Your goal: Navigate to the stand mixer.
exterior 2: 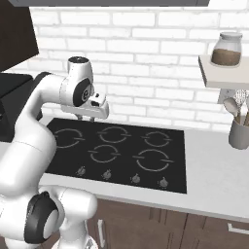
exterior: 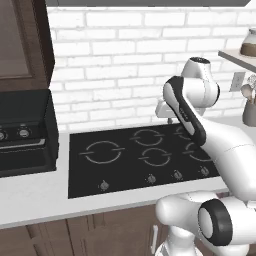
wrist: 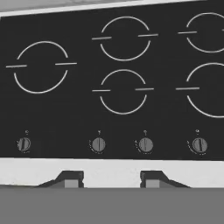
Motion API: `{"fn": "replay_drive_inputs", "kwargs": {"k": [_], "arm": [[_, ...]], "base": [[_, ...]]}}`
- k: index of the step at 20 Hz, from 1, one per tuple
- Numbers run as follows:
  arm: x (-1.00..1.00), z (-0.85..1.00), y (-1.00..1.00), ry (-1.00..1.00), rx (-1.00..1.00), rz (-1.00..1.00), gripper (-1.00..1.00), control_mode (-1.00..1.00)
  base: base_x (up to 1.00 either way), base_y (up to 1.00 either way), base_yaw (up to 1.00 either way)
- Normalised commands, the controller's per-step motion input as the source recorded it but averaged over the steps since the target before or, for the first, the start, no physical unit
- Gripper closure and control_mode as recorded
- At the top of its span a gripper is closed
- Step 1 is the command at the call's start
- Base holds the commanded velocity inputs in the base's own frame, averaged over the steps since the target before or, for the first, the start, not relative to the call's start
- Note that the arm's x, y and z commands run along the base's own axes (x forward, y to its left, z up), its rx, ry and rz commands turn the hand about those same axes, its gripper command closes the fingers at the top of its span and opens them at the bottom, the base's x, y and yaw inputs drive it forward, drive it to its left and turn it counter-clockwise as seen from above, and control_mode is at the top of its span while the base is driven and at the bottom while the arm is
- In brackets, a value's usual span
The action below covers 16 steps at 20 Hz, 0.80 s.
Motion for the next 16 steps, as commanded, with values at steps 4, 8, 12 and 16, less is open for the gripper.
{"fn": "replay_drive_inputs", "kwargs": {"k": [4, 8, 12, 16], "arm": [[0.02, 0.00, 0.00, 0.00, 0.00, 0.00, -1.00, -1.00], [-0.26, -0.03, -0.06, 0.00, 0.00, -0.01, -1.00, -1.00], [-0.96, -0.16, -0.15, 0.00, 0.00, 0.00, -1.00, -1.00], [-0.90, -0.16, -0.08, 0.00, 0.00, 0.00, -1.00, -1.00]], "base": [[0.00, 0.00, 0.00], [0.00, 0.00, 0.00], [0.00, 0.00, 0.00], [0.00, 0.00, 0.00]]}}
